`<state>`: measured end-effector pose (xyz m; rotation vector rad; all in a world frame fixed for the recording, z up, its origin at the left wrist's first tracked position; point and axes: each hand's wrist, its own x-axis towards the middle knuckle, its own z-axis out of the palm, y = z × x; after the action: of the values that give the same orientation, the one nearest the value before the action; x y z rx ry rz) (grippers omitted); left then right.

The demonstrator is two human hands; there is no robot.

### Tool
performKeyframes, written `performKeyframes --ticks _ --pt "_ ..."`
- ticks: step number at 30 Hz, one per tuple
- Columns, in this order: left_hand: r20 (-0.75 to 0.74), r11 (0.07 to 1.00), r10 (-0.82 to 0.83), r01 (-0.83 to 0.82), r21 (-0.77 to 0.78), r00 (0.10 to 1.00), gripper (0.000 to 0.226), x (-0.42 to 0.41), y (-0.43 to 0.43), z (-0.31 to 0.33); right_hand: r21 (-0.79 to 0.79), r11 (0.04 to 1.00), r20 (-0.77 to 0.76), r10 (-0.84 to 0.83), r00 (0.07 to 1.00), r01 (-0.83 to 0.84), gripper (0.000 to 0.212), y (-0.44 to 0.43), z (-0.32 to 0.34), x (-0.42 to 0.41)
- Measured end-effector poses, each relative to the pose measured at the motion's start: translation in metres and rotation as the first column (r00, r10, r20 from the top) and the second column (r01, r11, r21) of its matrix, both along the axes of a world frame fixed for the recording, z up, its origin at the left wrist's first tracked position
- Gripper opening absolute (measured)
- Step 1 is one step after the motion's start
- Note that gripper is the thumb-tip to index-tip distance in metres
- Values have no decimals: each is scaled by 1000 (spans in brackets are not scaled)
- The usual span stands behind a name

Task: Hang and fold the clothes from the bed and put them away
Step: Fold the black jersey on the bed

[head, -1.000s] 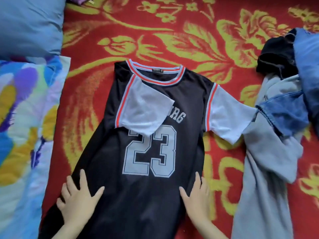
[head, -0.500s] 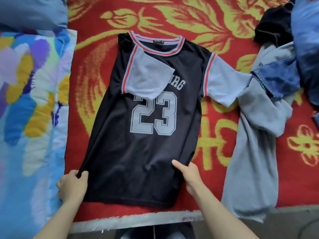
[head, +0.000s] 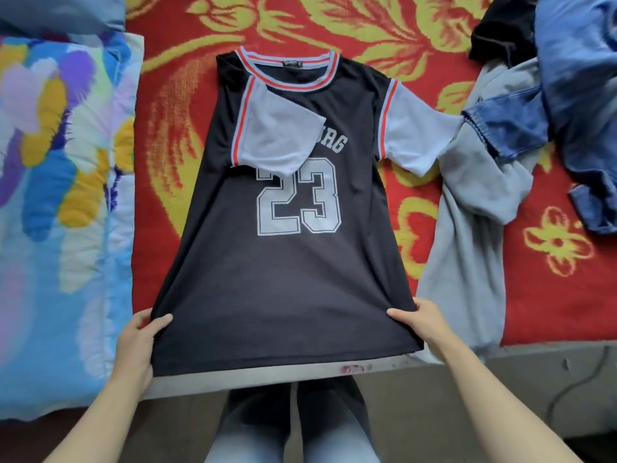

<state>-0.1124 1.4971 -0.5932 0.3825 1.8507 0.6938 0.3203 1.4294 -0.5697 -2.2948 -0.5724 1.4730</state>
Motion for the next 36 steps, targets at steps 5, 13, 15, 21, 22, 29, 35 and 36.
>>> performKeyframes --ticks 5,13,15,21,22,29,35,36 --pt "-363 950 -306 259 -175 880 25 0 -32 -14 -306 927 240 295 925 -216 35 -22 -5 13" --pt "-552 665 -747 438 -605 372 50 55 -40 -2 -519 828 572 521 633 -213 50 7 -19 -16" --pt "-586 670 -738 470 -574 335 65 72 -21 1 -421 861 612 503 611 -287 50 40 -19 -27" --pt "-641 652 -716 593 -472 276 68 116 59 0 -118 866 514 472 717 -486 47 127 -15 -60" --pt "-652 650 -709 606 -458 268 67 122 75 0 -76 867 471 467 748 -493 48 139 -16 -65" --pt "-687 543 -723 677 -496 77 66 139 161 -17 83 948 105 299 948 -308 59 215 -32 -88" --pt "-675 491 -737 701 -517 19 76 135 207 -35 87 996 -38 31 999 -27 78 262 -54 -101" --pt "-676 481 -736 717 -504 19 71 131 210 -36 63 997 -44 -31 999 34 80 267 -56 -101"
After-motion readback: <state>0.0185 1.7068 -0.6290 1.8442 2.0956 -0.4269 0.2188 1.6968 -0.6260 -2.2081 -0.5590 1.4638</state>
